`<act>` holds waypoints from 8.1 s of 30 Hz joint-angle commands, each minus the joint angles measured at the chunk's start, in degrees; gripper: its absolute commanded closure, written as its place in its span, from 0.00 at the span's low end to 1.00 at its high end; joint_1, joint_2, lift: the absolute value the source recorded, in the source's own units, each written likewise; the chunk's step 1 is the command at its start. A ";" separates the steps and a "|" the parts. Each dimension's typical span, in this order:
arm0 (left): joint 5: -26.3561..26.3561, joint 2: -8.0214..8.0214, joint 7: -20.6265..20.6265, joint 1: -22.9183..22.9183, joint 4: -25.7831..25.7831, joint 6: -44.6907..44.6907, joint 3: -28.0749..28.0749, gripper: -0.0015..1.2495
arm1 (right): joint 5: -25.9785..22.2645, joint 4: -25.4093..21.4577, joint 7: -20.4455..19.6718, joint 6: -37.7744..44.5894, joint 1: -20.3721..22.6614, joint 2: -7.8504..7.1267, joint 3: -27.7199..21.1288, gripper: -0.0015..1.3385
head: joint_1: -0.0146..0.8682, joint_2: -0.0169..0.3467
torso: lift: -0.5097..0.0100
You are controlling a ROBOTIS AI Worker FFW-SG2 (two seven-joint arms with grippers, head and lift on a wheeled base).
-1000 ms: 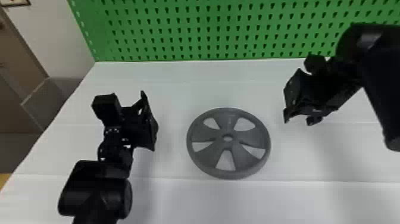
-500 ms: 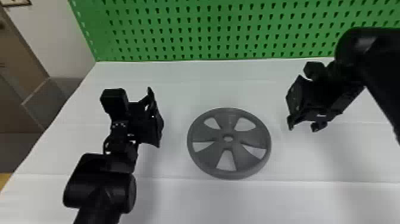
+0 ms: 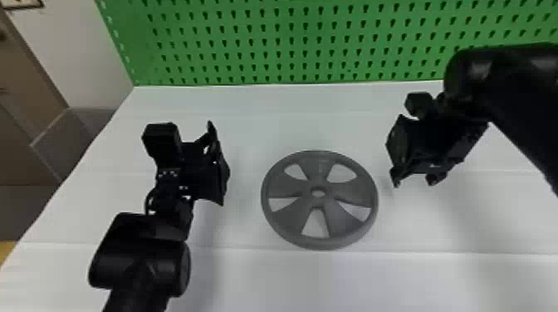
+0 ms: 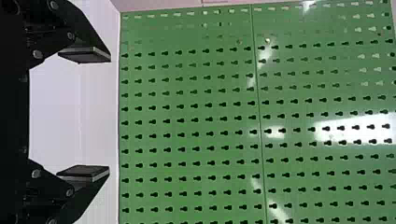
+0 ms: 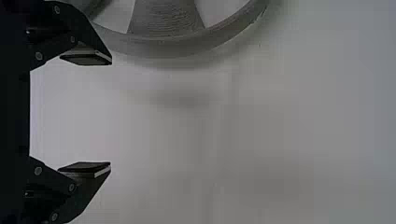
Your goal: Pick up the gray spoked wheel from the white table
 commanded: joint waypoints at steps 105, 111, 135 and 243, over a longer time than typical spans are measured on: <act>1.48 2.05 0.35 1.17 -0.55 -0.01 0.76 0.36 | -62.11 11.68 -67.23 -21.32 1.03 5.91 -6.66 0.32 | 0.90 0.42 | 0.85; 1.48 2.05 0.35 1.44 -0.72 -0.01 1.03 0.36 | -61.58 7.64 -70.75 -21.32 3.49 6.26 -8.59 0.32 | 0.90 0.42 | 0.85; 1.57 2.49 0.97 2.05 -1.69 -0.01 1.47 0.36 | -63.87 -5.11 -76.46 -25.71 13.42 6.44 -15.01 0.32 | 0.90 0.42 | 0.85; 1.92 2.58 2.11 1.35 -2.22 2.36 -0.12 0.36 | -67.56 -9.33 -68.55 -28.88 17.99 0.11 -3.76 0.44 | 0.90 0.42 | 0.85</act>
